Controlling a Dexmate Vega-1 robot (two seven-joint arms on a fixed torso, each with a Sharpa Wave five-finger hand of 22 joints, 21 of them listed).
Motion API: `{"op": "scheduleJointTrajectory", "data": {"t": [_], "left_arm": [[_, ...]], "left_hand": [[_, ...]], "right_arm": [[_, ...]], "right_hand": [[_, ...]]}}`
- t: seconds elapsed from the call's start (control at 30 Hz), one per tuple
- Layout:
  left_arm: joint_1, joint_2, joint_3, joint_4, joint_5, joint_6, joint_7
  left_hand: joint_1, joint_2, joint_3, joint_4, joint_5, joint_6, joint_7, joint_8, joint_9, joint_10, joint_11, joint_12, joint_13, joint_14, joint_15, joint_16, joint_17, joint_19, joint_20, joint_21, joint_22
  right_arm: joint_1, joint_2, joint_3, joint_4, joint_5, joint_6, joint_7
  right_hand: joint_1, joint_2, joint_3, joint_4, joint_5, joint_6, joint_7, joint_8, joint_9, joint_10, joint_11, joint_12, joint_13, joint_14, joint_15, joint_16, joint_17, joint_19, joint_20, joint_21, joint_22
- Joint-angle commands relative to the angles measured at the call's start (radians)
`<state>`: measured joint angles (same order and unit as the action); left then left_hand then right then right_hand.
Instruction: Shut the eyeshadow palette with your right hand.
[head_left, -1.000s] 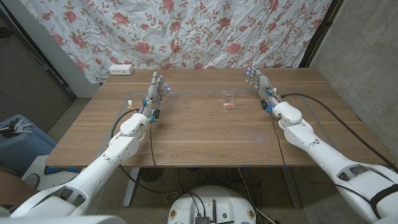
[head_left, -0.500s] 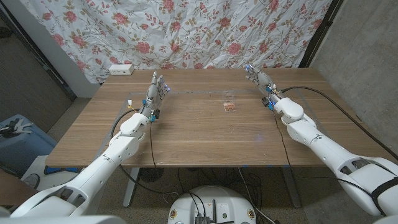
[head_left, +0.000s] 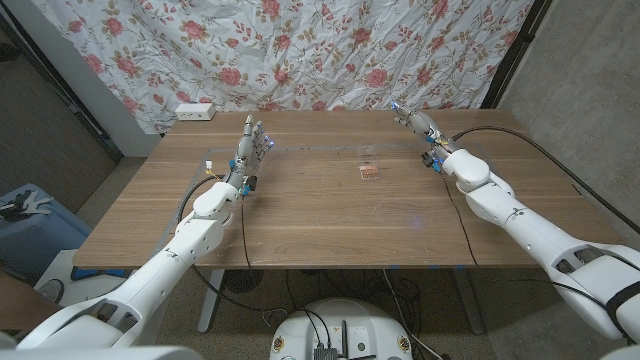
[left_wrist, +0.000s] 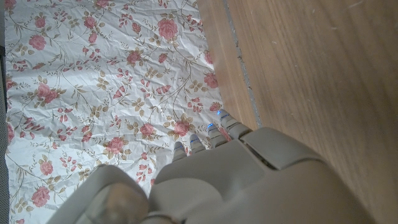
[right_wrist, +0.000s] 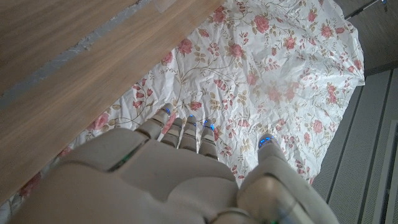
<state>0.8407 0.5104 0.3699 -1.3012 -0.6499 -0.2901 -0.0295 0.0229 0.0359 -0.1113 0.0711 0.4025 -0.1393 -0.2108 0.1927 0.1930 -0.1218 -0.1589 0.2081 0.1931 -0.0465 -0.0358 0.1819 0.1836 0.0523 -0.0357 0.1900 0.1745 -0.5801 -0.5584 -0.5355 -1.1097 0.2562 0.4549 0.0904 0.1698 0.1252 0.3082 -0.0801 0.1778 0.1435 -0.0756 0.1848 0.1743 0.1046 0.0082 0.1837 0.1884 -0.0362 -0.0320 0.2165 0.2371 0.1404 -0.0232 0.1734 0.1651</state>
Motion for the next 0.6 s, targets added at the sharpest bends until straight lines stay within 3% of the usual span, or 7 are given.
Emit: {"op": "scheduleJointTrajectory", "data": {"t": [0.03,0.47,0.6], "left_arm": [[0.000,0.000,0.000,0.000,0.000,0.000,0.000],[0.000,0.000,0.000,0.000,0.000,0.000,0.000],[0.000,0.000,0.000,0.000,0.000,0.000,0.000]], "left_hand": [[0.000,0.007,-0.001,0.004,0.004,0.000,-0.009,0.006,0.003,-0.001,-0.006,0.005,0.003,-0.010,-0.070,0.007,0.003,0.008,-0.011,0.007,0.004],[0.000,0.007,-0.001,0.004,0.004,0.000,-0.009,0.006,0.003,0.000,-0.007,0.006,0.003,-0.011,-0.071,0.007,0.003,0.008,-0.011,0.006,0.004],[0.000,0.006,0.000,0.004,0.004,0.000,-0.009,0.006,0.003,-0.001,-0.006,0.005,0.003,-0.010,-0.071,0.008,0.003,0.008,-0.010,0.006,0.004]], "right_arm": [[0.016,-0.064,-0.037,-0.113,-0.119,-0.140,-0.035],[0.043,-0.100,-0.080,-0.172,-0.243,-0.211,-0.060],[0.054,-0.103,-0.092,-0.169,-0.274,-0.213,-0.063]], "right_hand": [[-0.008,0.003,0.001,-0.006,0.000,-0.008,0.002,-0.004,0.003,-0.012,-0.001,-0.004,0.005,-0.018,-0.001,-0.006,0.002,-0.010,0.001,-0.001,0.003],[-0.022,-0.004,-0.003,-0.006,-0.001,-0.021,0.001,-0.003,0.004,-0.052,-0.005,-0.005,0.005,-0.048,0.008,-0.012,0.004,-0.045,0.010,-0.001,0.004],[-0.030,-0.007,-0.006,-0.004,-0.002,-0.016,0.001,-0.001,0.004,-0.055,-0.012,-0.002,0.005,-0.053,-0.006,-0.012,0.005,-0.050,0.010,0.002,0.004]]}}
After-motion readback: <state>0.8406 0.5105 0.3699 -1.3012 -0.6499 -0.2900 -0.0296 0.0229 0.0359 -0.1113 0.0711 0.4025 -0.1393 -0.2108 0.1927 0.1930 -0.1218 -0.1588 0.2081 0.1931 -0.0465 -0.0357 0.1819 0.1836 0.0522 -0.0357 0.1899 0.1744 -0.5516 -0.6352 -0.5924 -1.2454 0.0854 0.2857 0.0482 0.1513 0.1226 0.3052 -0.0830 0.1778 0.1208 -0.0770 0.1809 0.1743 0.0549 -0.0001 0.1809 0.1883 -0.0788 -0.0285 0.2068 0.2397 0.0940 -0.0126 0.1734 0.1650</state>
